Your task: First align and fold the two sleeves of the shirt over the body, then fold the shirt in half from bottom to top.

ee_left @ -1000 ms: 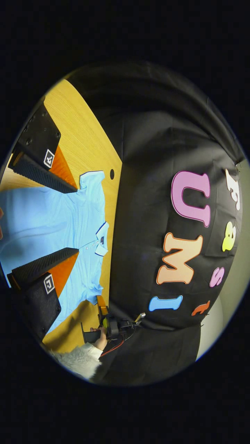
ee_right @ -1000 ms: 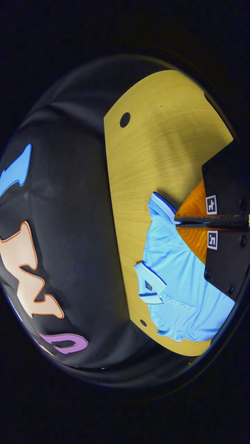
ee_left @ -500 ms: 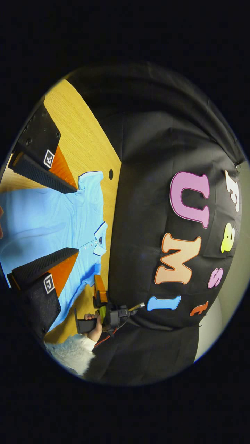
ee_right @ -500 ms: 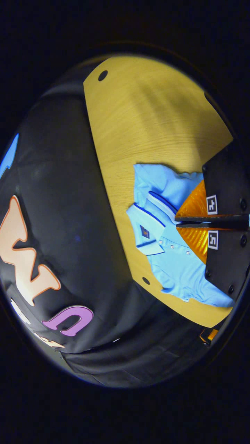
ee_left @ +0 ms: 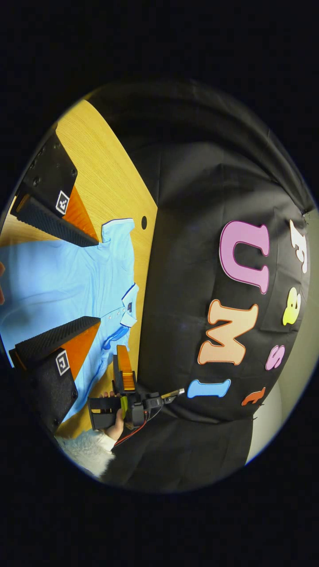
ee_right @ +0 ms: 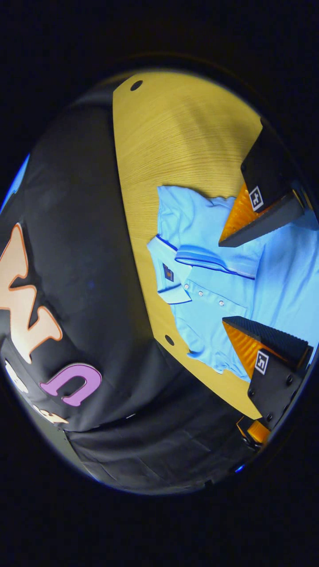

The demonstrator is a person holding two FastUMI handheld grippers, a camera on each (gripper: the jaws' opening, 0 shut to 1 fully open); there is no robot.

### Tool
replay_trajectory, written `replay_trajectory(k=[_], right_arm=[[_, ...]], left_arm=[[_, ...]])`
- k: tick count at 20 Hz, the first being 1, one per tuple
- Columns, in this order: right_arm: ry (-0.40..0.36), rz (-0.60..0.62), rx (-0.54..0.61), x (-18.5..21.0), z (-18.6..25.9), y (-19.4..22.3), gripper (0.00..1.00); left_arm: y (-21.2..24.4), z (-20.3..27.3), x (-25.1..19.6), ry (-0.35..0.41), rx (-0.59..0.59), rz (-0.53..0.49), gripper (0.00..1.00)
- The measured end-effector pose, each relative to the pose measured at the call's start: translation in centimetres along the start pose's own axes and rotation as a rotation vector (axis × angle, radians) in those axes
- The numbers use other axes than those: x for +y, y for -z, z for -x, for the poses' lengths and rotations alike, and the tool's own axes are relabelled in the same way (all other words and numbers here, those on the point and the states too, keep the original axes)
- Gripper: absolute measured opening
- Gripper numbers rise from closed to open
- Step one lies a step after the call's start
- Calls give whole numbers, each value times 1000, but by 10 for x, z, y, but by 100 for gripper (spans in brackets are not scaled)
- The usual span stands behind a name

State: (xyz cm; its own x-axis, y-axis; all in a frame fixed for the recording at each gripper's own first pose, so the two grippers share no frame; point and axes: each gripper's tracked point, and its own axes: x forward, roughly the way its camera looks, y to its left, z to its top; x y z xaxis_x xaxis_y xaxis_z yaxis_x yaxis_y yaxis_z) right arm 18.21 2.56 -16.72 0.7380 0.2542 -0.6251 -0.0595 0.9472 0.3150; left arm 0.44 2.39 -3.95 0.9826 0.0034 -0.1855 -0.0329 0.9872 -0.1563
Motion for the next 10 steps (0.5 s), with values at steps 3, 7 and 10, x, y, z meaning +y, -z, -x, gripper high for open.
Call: replay_trajectory(k=[3,7,10], right_arm=[[-10,-10,-70,9,35,-4,98],[-64,-6,-204,21,98,-4,94],[-60,13,-290,18,136,4,98]], left_arm=[[-1,-2,9,-24,5,12,94],[8,-9,30,-39,38,56,94],[2,-23,44,-66,53,41,94]])
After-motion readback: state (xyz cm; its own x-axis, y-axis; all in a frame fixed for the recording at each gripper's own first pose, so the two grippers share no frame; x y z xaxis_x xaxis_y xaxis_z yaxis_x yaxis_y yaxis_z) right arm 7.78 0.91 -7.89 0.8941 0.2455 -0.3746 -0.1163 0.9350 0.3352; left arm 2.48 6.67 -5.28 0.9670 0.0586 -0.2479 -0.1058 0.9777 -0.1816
